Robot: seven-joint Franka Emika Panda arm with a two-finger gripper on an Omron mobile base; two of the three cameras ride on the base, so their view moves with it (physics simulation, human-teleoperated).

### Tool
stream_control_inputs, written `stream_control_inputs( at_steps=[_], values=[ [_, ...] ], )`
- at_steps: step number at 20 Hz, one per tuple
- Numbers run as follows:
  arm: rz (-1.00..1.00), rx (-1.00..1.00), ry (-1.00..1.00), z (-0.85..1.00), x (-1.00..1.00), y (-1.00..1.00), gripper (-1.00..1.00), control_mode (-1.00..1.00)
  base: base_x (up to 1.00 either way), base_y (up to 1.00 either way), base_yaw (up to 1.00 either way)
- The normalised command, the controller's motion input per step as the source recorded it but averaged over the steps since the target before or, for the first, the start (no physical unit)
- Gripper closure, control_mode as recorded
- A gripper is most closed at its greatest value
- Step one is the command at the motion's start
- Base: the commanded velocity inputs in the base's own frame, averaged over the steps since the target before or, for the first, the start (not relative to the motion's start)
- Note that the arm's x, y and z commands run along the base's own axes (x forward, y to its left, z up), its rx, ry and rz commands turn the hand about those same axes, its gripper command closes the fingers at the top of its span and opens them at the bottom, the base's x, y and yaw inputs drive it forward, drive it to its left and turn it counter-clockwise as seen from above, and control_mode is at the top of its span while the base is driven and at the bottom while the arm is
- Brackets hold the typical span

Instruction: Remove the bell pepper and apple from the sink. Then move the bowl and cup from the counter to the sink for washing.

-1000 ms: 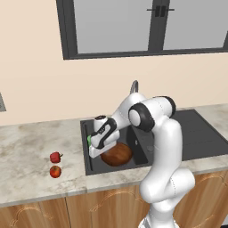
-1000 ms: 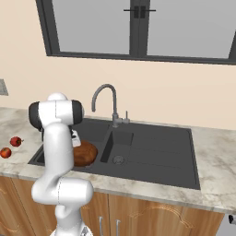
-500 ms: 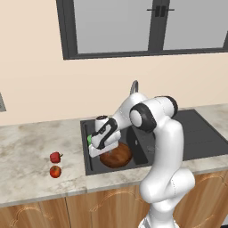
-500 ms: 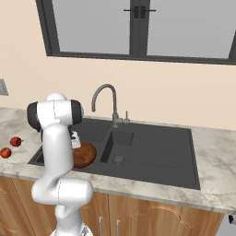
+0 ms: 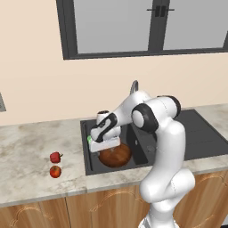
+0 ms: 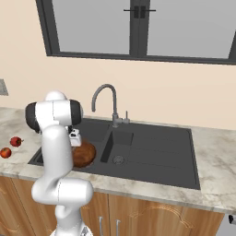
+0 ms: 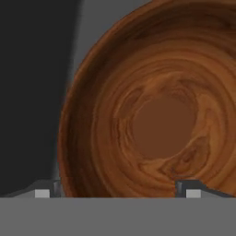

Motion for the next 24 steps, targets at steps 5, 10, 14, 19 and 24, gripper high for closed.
stream_control_inputs(
  at_steps=[5, 10, 14, 19, 24],
  values=[
    [-0.11, 0.0, 0.04, 0.3, -0.03, -0.04, -1.0, -1.0, 0.0, 0.0, 0.0],
    [-0.08, 0.0, 0.01, 0.33, -0.02, 0.0, -1.0, -1.0, 0.0, 0.0, 0.0],
    [-0.05, 0.0, 0.0, 0.34, -0.06, 0.0, -1.0, -1.0, 0.0, 0.0, 0.0],
    [-0.02, 0.0, 0.0, 0.34, -0.09, -0.03, -1.0, -1.0, 0.0, 0.0, 0.0],
    [0.0, 0.0, 0.0, 0.34, -0.2, -0.12, -1.0, -1.0, 0.0, 0.0, 0.0]
  ],
)
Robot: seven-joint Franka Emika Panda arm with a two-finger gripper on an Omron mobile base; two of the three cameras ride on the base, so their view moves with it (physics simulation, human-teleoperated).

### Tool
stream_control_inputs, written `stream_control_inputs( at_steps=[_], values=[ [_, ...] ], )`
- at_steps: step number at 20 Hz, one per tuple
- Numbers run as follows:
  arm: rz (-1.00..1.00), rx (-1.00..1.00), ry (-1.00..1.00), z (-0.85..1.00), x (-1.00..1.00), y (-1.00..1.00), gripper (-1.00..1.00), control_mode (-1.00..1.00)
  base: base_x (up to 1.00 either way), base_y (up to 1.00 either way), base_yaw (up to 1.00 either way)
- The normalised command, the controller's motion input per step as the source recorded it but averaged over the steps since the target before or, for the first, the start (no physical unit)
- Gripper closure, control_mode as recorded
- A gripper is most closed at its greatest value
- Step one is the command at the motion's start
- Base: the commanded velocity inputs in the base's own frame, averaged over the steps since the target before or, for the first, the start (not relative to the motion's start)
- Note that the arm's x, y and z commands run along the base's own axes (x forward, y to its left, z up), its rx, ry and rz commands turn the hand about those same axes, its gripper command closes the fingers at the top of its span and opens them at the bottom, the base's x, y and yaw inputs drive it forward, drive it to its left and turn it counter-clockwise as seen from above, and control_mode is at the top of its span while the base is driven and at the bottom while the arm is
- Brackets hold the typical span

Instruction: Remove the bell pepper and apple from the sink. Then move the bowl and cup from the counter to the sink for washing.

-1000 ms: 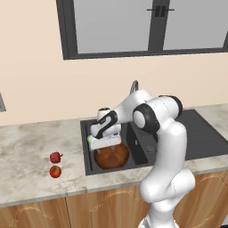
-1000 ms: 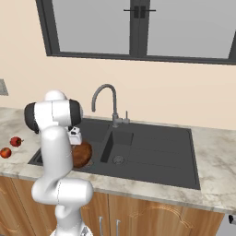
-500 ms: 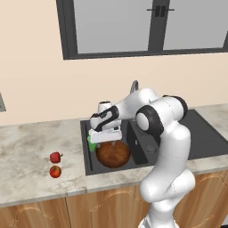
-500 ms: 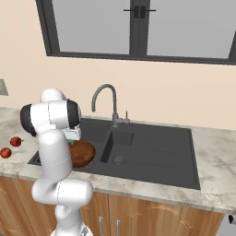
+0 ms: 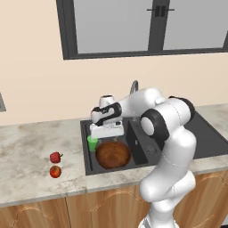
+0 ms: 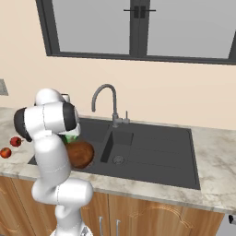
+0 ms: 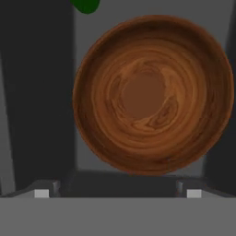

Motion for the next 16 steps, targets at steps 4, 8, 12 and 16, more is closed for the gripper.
stream_control_inputs(
  at_steps=[4, 8, 12, 16],
  values=[
    [0.0, 0.01, -0.05, 0.36, -0.22, -0.15, -1.0, -1.0, 0.0, 0.0, 0.0],
    [0.0, 0.02, -0.1, 0.36, -0.25, -0.15, -1.0, -1.0, 0.0, 0.0, 0.0],
    [0.0, 0.03, -0.2, 0.35, -0.29, -0.15, -1.0, -1.0, 0.0, 0.0, 0.0],
    [-0.01, 0.04, -0.19, 0.33, -0.32, -0.15, -1.0, -1.0, 0.0, 0.0, 0.0]
  ],
)
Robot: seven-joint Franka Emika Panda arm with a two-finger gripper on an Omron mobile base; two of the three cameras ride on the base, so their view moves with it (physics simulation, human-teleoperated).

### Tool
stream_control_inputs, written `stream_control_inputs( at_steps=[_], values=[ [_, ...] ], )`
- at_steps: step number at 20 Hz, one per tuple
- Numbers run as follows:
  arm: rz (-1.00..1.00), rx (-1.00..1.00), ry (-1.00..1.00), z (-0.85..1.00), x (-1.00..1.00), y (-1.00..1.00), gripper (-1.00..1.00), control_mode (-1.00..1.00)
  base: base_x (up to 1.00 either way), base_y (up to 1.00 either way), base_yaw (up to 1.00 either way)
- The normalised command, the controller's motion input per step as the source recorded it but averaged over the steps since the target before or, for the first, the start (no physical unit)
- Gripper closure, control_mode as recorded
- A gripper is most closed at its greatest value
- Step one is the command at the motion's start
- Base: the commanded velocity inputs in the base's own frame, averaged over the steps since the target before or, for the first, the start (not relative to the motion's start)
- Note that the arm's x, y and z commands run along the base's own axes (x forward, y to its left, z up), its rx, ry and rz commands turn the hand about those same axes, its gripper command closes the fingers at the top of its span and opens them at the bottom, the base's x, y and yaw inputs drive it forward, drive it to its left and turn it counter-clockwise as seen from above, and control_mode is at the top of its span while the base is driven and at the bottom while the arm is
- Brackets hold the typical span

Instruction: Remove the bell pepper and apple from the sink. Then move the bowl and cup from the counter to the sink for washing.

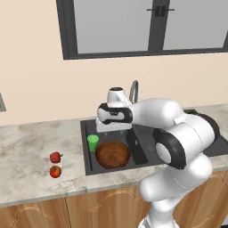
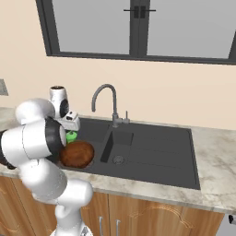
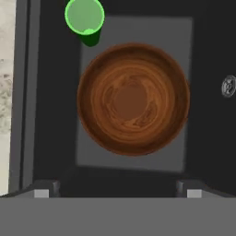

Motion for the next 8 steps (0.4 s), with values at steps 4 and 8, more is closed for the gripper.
stream_control_inputs(
  at_steps=[4, 8],
  values=[
    [-0.02, 0.03, -0.16, 0.32, -0.31, -0.15, -1.0, -1.0, 0.0, 0.0, 0.0],
    [-0.03, 0.03, -0.1, 0.32, -0.32, -0.15, -1.0, -1.0, 0.0, 0.0, 0.0]
  ],
)
